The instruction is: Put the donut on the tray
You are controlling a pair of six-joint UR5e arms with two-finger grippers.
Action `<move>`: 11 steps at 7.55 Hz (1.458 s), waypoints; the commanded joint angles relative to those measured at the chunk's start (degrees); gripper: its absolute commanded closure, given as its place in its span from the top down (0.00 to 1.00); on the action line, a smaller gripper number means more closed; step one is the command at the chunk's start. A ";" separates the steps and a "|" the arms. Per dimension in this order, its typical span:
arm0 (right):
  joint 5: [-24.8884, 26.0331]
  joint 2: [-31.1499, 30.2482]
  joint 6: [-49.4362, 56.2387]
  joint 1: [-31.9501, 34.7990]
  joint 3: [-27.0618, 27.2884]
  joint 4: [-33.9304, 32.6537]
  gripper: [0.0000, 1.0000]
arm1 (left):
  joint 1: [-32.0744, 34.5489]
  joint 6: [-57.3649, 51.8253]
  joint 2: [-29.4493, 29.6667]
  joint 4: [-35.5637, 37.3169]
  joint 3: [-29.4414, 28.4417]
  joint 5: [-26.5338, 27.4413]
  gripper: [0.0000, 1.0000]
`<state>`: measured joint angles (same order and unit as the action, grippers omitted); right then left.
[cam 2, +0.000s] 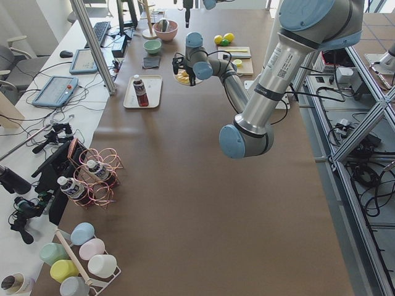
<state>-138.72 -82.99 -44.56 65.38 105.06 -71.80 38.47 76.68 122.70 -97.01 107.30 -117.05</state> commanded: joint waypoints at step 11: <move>15.68 26.29 -32.61 -26.53 0.42 -12.22 0.89 | -2.08 1.81 3.68 1.21 -3.06 2.53 0.00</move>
<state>-123.51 -59.05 -77.00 39.38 107.16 -82.44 36.39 78.49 126.47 -95.80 104.32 -114.53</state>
